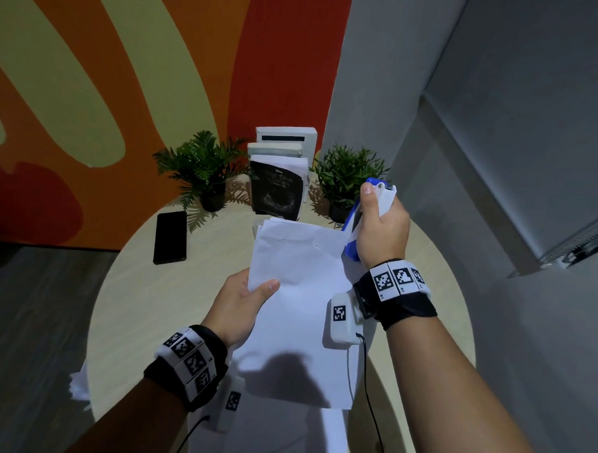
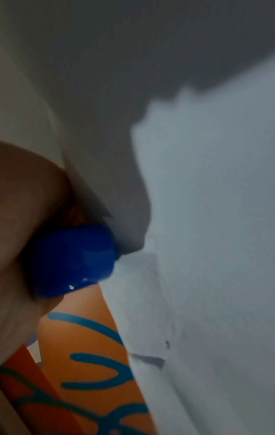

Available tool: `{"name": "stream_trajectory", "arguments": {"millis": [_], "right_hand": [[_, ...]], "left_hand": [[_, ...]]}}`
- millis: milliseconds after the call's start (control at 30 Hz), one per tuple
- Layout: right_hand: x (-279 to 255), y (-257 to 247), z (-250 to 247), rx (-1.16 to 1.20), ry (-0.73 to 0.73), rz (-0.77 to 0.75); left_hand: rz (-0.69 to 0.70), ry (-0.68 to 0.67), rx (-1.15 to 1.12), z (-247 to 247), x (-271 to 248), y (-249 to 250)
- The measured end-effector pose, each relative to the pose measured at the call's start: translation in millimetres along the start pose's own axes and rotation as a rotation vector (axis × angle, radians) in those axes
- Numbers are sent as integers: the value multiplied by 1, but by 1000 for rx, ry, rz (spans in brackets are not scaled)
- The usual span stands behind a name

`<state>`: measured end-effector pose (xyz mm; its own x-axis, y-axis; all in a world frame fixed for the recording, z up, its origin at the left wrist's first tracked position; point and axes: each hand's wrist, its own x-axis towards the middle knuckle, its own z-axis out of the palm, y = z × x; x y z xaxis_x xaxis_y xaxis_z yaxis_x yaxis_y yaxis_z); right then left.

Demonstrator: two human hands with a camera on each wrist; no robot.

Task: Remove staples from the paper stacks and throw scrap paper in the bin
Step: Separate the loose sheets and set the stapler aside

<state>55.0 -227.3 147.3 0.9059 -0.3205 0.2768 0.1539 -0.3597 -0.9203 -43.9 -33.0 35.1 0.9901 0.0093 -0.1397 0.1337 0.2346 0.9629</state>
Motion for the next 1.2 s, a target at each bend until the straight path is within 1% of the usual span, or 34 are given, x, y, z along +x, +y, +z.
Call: {"name": "stream_trajectory", "arguments": {"millis": [67, 100, 200, 267, 367, 433, 567, 633, 667, 733, 800, 900, 1033, 1133, 1200], "right_hand": [[0, -2, -3, 49, -22, 45], [2, -3, -5, 81, -10, 81], [11, -4, -13, 203, 78, 196], [16, -5, -16, 218, 62, 204], [14, -6, -16, 207, 22, 154], [10, -5, -14, 218, 19, 151], [6, 0, -14, 378, 68, 236], [5, 2, -15, 431, 88, 234], [5, 2, -15, 420, 94, 214], [7, 0, -13, 308, 83, 161], [6, -2, -9, 157, 50, 82], [2, -2, -2, 48, 5, 1], [-1, -2, 4, -12, -26, 1], [-4, -5, 8, -42, 22, -5], [-4, -4, 10, -36, 26, 3]], "left_hand": [[13, 11, 16, -1, 2, 0], [20, 16, 30, -2, 3, 1], [33, 61, 57, -7, 4, 0], [39, 76, 48, -11, 4, -2], [40, 74, 43, -12, 4, -3], [33, 74, 45, -11, 5, -4], [32, 87, 53, -15, 5, -7], [28, 94, 65, -18, 4, -8], [26, 89, 75, -19, 3, -8], [22, 63, 88, -19, 2, -8], [27, 43, 78, -14, 2, -7], [32, 44, 33, -9, 2, -3], [8, 26, 19, -7, -1, -2], [6, 6, 35, -6, -4, -1], [14, -1, 47, -7, -4, -1]]}}
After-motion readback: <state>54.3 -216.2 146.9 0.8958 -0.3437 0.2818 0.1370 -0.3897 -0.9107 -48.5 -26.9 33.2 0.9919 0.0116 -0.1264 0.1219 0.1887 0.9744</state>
